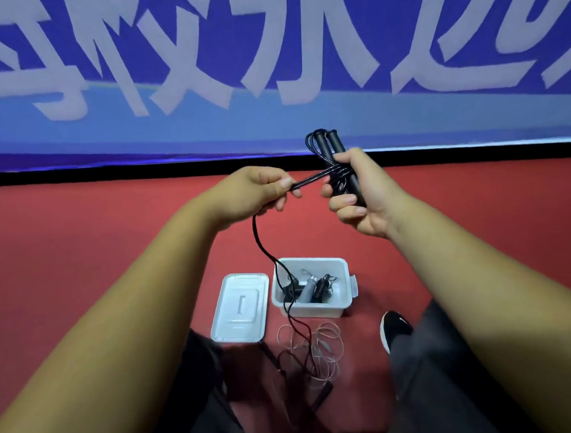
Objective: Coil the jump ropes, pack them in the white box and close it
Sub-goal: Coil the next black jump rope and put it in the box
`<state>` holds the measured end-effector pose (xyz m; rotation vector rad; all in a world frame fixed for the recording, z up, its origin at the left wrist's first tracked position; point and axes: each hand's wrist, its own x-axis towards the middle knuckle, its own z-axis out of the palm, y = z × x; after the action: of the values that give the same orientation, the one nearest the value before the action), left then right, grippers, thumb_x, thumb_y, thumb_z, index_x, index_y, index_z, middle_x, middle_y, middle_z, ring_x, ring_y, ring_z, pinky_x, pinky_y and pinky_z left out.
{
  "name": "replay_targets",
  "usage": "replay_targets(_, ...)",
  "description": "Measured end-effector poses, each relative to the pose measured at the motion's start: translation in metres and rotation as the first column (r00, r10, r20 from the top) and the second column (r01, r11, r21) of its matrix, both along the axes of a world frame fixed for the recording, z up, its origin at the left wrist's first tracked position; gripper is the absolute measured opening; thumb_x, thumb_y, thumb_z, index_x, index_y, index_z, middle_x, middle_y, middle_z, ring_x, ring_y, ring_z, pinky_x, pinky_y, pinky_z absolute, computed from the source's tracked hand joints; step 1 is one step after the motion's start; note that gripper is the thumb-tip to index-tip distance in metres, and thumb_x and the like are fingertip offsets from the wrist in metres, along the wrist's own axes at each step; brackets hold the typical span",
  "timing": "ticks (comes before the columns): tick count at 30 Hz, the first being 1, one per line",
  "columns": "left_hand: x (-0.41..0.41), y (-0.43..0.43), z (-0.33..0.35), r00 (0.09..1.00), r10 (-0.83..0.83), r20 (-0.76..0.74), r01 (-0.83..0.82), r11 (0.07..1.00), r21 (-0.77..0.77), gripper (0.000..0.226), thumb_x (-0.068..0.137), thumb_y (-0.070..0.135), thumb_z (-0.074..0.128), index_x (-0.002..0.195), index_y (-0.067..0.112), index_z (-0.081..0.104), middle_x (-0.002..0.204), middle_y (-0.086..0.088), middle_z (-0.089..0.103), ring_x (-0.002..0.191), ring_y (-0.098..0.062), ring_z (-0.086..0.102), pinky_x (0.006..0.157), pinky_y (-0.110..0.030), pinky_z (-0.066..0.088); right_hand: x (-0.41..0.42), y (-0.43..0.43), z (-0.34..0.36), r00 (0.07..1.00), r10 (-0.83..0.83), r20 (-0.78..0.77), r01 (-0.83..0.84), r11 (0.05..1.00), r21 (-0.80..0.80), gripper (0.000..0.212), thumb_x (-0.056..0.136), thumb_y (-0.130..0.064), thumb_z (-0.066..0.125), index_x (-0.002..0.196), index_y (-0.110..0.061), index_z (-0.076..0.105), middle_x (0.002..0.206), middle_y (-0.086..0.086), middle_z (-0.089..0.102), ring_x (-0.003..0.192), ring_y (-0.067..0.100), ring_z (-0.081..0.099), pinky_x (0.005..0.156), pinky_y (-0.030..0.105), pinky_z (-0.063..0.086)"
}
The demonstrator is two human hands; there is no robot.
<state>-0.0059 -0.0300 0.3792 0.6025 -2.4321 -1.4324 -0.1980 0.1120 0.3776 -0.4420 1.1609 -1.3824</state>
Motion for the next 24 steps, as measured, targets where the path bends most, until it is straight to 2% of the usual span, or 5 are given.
replay_targets(11,-0.011,-0.026,-0.079,0.995,0.093,0.045,-0.100,0.976,0.195,0.031,0.111,0.025,0.049,0.105,0.005,0.071,0.070,-0.001,0.051,0.060,-0.011,0.039,0.058,-0.029,0.031,0.000,-0.026,-0.057,0.999,-0.013,0.040,0.010,0.998,0.059,0.014,0.100,-0.030,0.050,0.094,-0.018,0.046,0.075,0.007,0.056,0.047,0.009,0.030,0.032,0.018,0.019)
replay_targets(14,-0.011,-0.034,-0.085,0.990,0.124,0.064,-0.136,0.964,0.229,0.030,0.111,0.024,0.050,0.104,0.005,0.072,0.069,0.000,0.051,0.060,-0.011,0.042,0.059,-0.029,0.036,0.005,-0.036,-0.063,0.999,-0.020,0.035,0.017,0.997,0.080,0.017,0.102,-0.029,0.053,0.092,-0.016,0.049,0.072,0.006,0.056,0.049,0.010,0.037,0.037,0.020,0.032)
replay_targets(18,-0.013,-0.045,-0.084,0.987,0.154,0.053,-0.163,0.937,0.309,0.029,0.110,0.024,0.051,0.100,0.007,0.073,0.071,-0.004,0.052,0.070,-0.022,0.056,0.074,-0.034,0.056,0.005,-0.047,-0.066,0.998,-0.046,0.045,0.043,0.996,0.074,0.021,0.104,-0.030,0.056,0.090,-0.014,0.055,0.074,0.006,0.057,0.052,0.011,0.049,0.052,0.029,0.056)
replay_targets(22,-0.012,-0.051,-0.080,0.986,0.153,0.062,-0.165,0.942,0.293,0.027,0.110,0.024,0.051,0.099,0.009,0.071,0.072,-0.004,0.053,0.071,-0.024,0.061,0.072,-0.030,0.058,0.001,-0.051,-0.069,0.998,-0.024,0.051,0.021,0.998,0.062,0.019,0.104,-0.030,0.060,0.095,-0.013,0.058,0.073,0.007,0.058,0.072,0.022,0.071,0.080,0.055,0.065)
replay_targets(24,-0.011,-0.052,-0.079,0.986,0.149,0.077,-0.164,0.950,0.264,0.028,0.110,0.025,0.051,0.099,0.010,0.072,0.072,-0.002,0.053,0.067,-0.022,0.061,0.069,-0.029,0.058,0.001,-0.052,-0.069,0.999,-0.017,0.036,0.014,0.996,0.084,0.021,0.104,-0.032,0.060,0.095,-0.013,0.059,0.074,0.006,0.058,0.070,0.021,0.071,0.074,0.051,0.066)
